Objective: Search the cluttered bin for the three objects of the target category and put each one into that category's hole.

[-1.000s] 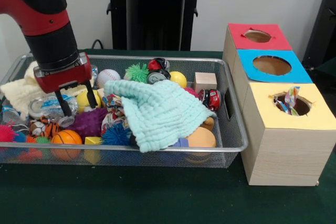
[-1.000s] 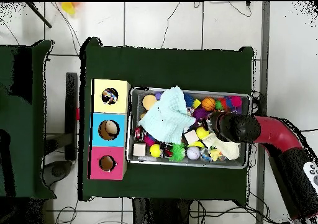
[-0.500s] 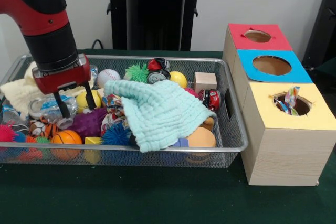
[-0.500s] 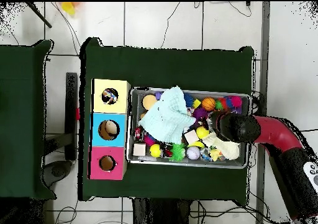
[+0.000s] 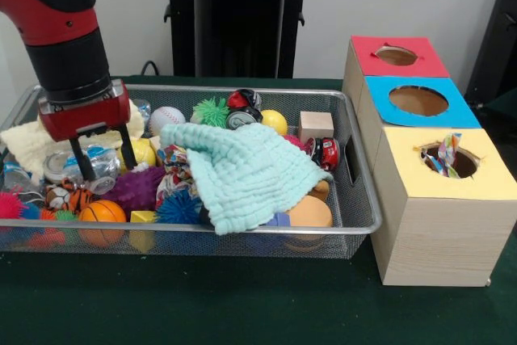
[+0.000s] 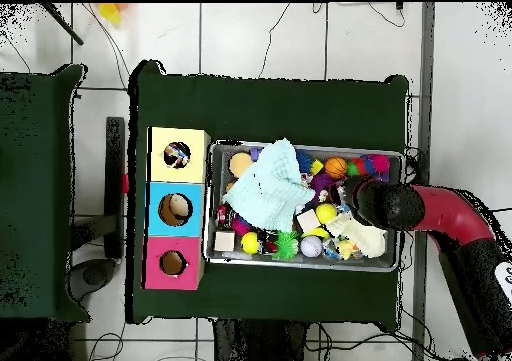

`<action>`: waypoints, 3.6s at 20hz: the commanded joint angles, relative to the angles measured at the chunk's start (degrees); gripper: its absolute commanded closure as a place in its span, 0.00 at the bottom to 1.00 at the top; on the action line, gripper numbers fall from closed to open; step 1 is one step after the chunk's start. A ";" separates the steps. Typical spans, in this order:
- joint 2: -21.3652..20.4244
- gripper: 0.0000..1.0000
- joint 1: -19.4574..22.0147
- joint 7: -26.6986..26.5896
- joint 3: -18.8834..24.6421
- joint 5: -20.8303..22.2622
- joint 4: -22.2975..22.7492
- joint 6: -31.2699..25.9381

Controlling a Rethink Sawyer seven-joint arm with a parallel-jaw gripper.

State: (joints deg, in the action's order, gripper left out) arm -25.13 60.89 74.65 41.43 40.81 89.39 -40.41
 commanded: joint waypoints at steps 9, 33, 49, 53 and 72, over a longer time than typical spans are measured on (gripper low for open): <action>-1.27 0.00 0.72 -7.27 -1.85 4.17 -3.14 1.64; 3.71 0.00 1.60 -5.02 -3.64 4.88 -0.78 6.05; 4.95 0.00 2.02 -3.31 -5.04 5.55 1.43 8.42; 5.59 0.00 2.11 -3.54 -5.32 6.09 1.70 9.42; 4.35 0.00 -1.94 -4.16 -6.15 6.49 -0.05 7.66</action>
State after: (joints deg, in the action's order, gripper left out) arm -22.42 59.59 74.65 37.61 44.59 89.22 -32.91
